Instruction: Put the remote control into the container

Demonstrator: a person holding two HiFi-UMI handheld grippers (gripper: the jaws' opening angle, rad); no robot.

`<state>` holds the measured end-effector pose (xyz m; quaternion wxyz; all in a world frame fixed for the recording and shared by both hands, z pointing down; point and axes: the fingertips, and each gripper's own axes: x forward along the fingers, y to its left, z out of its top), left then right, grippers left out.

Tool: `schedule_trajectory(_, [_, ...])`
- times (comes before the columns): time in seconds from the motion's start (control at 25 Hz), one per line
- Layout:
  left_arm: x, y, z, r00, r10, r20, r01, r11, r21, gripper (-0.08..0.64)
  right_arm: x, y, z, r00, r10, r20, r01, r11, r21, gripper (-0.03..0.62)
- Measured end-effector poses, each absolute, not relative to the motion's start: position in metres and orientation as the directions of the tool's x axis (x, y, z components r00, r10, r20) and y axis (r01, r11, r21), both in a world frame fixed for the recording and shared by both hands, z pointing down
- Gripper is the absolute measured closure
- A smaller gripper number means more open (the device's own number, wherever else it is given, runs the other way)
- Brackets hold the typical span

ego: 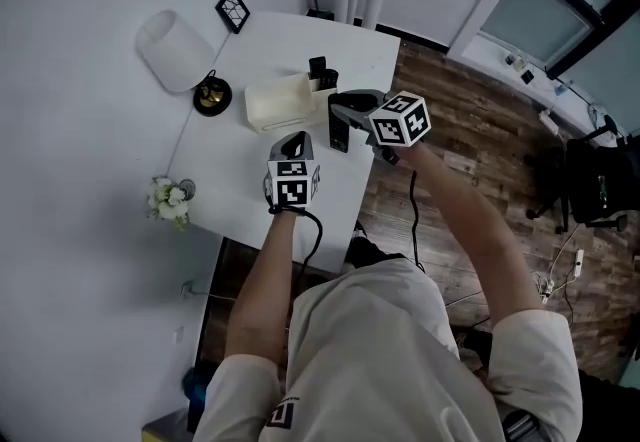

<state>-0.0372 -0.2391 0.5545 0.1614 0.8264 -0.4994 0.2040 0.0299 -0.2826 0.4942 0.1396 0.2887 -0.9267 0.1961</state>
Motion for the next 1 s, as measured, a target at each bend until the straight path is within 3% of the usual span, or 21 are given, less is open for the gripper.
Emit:
schedule_trajectory(0.6, [-0.041, -0.239, 0.561, 0.403, -0.759, 0.511, -0.897, -0.437, 0.057, 0.555, 0.03, -0.29, 0.499, -0.815, -0.465, 0.346, -0.569, 0.757, -0.322, 0.491])
schedule_trajectory(1.0, [-0.047, -0.237, 0.569, 0.373, -0.759, 0.534, -0.911, -0.408, 0.058, 0.554, 0.038, -0.324, 0.471, -0.821, -0.492, 0.29, -0.56, 0.791, -0.247, 0.491])
